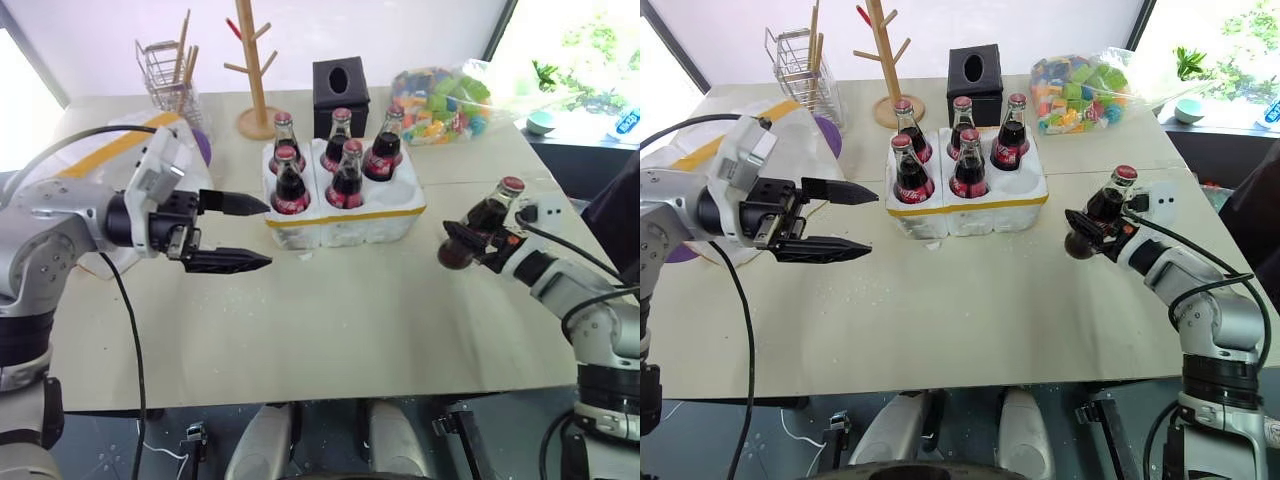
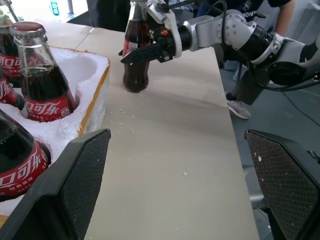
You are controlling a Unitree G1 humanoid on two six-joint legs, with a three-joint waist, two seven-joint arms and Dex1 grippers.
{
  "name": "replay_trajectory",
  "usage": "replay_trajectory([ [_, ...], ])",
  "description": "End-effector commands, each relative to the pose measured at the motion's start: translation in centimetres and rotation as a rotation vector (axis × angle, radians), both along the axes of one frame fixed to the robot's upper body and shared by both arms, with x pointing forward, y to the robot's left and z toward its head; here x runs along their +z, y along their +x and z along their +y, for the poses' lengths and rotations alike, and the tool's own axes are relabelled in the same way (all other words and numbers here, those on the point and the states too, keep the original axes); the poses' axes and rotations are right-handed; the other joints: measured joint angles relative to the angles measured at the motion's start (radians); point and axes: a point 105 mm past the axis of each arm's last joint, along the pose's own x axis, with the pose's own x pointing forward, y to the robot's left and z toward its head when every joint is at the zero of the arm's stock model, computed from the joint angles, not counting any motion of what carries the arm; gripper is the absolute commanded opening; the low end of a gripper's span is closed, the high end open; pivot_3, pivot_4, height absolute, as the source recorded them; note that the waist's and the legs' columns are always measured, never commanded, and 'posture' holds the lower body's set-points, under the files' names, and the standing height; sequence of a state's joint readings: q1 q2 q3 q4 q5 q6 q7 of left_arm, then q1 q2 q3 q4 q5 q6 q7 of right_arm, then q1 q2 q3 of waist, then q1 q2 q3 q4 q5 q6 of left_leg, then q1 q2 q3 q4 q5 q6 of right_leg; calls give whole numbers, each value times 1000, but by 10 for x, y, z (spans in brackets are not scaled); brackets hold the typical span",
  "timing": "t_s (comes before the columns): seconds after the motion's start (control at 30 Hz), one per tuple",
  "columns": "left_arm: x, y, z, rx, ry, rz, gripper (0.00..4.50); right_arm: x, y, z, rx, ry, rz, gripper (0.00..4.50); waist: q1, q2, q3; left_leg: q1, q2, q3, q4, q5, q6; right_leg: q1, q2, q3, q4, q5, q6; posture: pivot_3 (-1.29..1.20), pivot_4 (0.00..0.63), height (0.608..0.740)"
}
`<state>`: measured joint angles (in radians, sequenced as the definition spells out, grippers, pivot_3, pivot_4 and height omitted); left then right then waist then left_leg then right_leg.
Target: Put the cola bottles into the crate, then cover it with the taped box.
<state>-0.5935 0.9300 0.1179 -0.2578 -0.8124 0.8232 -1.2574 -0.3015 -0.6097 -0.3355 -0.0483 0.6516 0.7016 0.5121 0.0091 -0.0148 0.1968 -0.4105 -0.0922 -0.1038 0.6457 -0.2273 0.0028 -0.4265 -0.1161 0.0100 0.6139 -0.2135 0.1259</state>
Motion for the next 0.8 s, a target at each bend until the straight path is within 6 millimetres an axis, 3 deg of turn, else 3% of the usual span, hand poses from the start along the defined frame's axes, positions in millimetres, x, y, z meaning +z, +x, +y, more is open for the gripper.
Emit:
replay_trajectory([
  [0.03,13,-3,9,44,-11,-62,4500,64,-9,14,103,12,-218,2866,-4,3,2,0,0,0,0,0,0,0,0,0,0,0,1,0,150,739],
  [0.2,16,-4,19,106,-53,-55,4500,122,-13,47,284,-8,-372,2866,-28,11,8,0,0,1,0,0,0,-2,0,2,1,1,3,0,150,739],
  [0.4,16,-3,14,109,-67,-68,4500,143,13,90,400,-41,-395,2866,-27,11,7,0,2,2,-2,0,0,-2,3,2,1,1,3,0,150,739],
  [0.5,16,-3,8,89,-67,-79,4500,139,31,106,415,-70,-381,2866,-25,10,8,0,2,2,-1,0,0,-2,2,3,1,2,2,0,150,739],
  [0.63,17,-3,3,73,-68,-88,4500,119,54,112,382,-148,-335,2866,-17,10,8,-1,0,2,-1,0,0,-3,1,3,1,2,2,0,150,739],
  [0.8,19,-5,0,62,-68,-92,4500,75,71,108,341,-275,-194,2866,-24,10,8,-2,-1,3,-2,0,0,-4,0,3,1,3,2,0,150,739],
])
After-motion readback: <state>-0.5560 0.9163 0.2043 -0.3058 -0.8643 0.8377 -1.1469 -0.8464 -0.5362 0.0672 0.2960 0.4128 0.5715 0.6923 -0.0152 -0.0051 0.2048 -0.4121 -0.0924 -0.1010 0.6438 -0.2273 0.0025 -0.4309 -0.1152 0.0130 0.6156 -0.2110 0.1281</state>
